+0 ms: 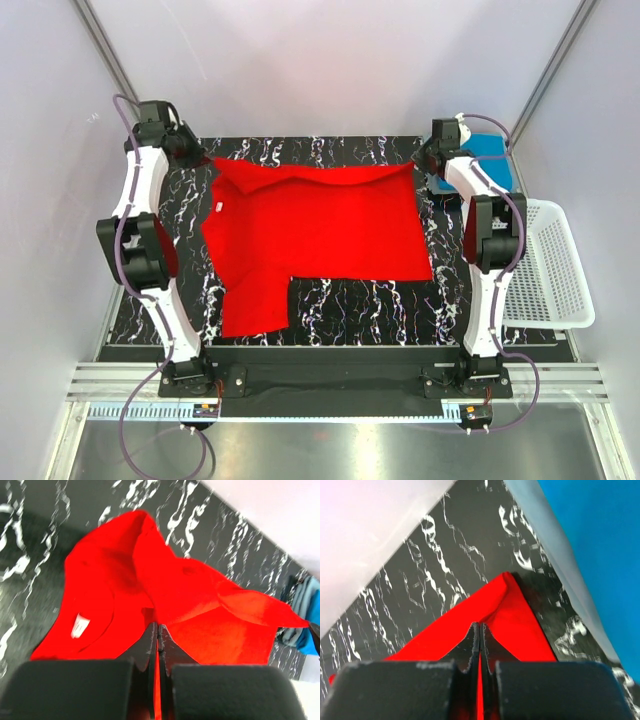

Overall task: Fold and stack the t-shirts
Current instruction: Fold the tshirt

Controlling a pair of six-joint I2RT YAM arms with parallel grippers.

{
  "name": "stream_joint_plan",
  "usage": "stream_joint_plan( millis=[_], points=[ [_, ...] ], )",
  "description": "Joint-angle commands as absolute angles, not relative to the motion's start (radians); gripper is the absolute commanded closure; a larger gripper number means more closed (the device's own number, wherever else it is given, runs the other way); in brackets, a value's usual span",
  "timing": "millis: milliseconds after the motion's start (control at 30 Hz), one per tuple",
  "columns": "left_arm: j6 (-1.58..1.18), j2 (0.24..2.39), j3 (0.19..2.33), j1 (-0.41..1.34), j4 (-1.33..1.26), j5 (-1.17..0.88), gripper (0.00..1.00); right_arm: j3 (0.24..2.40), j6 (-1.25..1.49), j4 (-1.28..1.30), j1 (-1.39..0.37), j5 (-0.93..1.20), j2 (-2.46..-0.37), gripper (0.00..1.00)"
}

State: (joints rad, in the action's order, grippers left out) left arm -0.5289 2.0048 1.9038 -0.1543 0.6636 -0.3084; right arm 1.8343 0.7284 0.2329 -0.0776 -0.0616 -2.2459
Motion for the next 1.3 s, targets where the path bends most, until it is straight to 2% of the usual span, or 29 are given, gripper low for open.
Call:
stream_joint_plan(
  millis=[0, 167, 400, 700, 867, 1267],
  points=[
    [-0.477, 1.921, 1.885, -0.173, 0.756, -0.29, 1.0, 1.784, 0.7, 0.23, -0.074, -0.044, -2.134, 1.0],
    [-0.436, 1.896, 1.819, -0.173, 0.804, -0.288, 1.0, 1.735, 0.675, 0.259, -0.075, -0.029, -2.097, 1.0],
    [-0.404, 1.816, 1.603, -0.175, 0.773, -0.247, 1.0, 1.671, 0.644, 0.288, -0.075, 0.034, -2.097, 1.0],
    [-0.384, 1.799, 1.482, -0.173, 0.762, -0.215, 1.0, 1.615, 0.638, 0.354, -0.075, 0.04, -2.14, 1.0],
    [-0.377, 1.79, 1.474, -0.173, 0.77, -0.161, 1.0, 1.589, 0.632, 0.351, -0.075, 0.015, -2.126, 1.0],
    [-0.403, 1.809, 1.658, -0.176, 0.86, -0.149, 1.0, 1.635, 0.601, 0.365, -0.074, 0.054, -2.068, 1.0]
  ],
)
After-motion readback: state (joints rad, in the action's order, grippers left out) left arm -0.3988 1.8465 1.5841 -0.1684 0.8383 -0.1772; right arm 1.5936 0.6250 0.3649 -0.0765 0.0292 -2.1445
